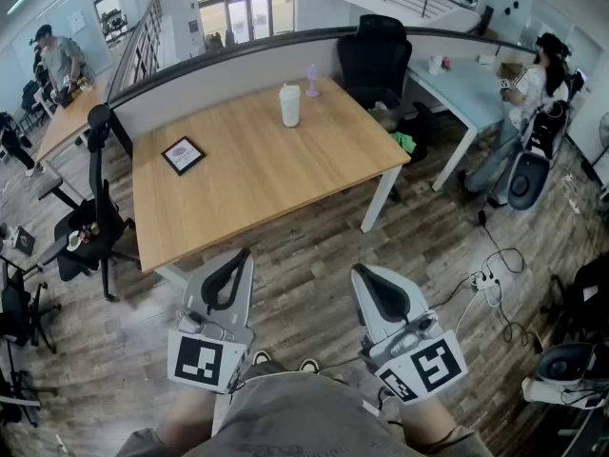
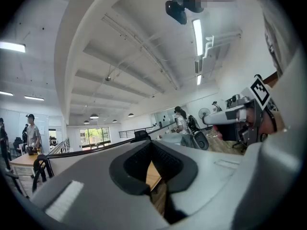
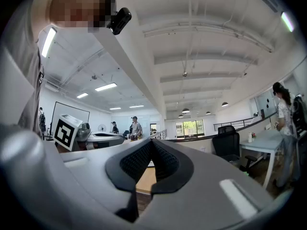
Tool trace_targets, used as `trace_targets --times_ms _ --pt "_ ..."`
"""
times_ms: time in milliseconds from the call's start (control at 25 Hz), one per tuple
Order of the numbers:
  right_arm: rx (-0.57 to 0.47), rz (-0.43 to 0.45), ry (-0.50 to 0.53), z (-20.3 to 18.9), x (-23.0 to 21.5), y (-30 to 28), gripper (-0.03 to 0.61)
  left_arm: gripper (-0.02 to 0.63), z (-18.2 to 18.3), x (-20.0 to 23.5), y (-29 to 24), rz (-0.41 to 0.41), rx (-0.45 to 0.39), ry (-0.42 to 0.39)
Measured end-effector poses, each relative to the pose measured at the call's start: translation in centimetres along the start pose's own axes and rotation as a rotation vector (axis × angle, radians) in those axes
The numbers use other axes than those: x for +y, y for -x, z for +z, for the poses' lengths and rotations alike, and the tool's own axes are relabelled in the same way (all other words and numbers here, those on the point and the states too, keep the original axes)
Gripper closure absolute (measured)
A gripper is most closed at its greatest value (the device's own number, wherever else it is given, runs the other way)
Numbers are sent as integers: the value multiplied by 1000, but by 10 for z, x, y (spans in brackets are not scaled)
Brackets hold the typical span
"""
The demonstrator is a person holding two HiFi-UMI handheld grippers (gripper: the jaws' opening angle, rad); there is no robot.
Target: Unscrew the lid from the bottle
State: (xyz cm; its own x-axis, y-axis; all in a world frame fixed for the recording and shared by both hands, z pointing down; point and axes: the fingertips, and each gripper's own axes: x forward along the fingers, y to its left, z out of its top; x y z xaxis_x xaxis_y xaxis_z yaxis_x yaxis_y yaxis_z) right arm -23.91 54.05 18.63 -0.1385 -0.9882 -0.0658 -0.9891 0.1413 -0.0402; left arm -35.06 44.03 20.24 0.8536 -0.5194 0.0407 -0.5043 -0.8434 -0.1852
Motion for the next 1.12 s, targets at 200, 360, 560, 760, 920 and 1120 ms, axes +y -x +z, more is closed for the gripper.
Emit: trace_targets --times_ms 200,360,560,760,920,1120 --pt "-11 -7 -30 0 -10 4 574 613 2 -7 -9 -13 -16 -19" --pt "-7 -11 -29 -1 -15 7 574 612 4 -10 -14 -21 -27 -27" --pt "-10 -26 -32 -4 -23 7 572 612 -1 -13 -20 -27 -5 7" --pt "-49 -100 -32 -4 -41 -3 338 391 -2 3 -37 5 -57 30" --pt "-40 -128 -28 -10 -60 -18 337 339 -10 17 -57 11 -54 46" --pt "-12 -146 -27 -20 -96 -49 338 339 -17 33 -103 2 -61 56"
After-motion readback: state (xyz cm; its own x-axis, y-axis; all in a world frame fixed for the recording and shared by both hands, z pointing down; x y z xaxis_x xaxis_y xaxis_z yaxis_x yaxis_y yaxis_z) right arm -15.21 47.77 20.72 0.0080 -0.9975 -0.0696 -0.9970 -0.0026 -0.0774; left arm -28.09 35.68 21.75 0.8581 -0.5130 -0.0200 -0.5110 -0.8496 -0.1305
